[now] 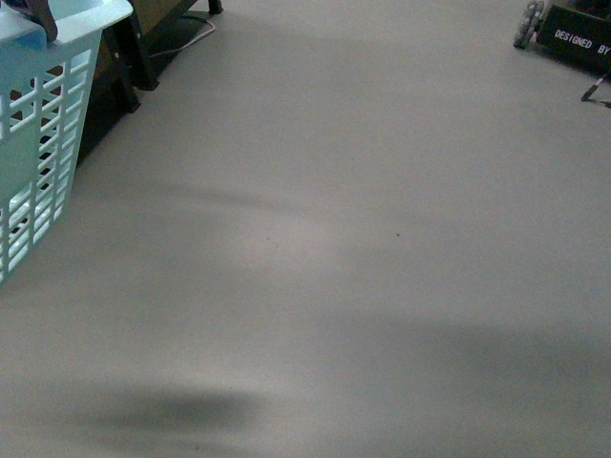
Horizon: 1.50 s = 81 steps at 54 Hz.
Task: Pick mango and avocado into basket
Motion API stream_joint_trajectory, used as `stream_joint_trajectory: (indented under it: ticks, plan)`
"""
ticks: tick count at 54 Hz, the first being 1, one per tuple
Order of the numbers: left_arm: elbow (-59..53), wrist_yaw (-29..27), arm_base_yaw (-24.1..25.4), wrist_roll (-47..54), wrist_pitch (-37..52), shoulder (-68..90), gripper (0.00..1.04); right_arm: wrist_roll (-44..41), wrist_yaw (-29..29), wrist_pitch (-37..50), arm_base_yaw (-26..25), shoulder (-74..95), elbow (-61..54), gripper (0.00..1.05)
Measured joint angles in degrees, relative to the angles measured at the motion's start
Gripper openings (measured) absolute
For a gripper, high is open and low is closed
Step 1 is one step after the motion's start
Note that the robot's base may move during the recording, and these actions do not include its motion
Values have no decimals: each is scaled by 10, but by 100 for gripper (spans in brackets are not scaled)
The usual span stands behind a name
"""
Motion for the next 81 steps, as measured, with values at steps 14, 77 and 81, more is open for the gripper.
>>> stream_joint_trajectory:
  ticks: [14,77,81]
  plan:
    - [0,-6,2,3,0,0,12,0,-2,0,0,0,0,97]
    - [0,-6,2,2,0,0,12,0,-1,0,0,0,0,97]
    - [0,-6,2,2,0,0,12,0,-2,0,0,0,0,97]
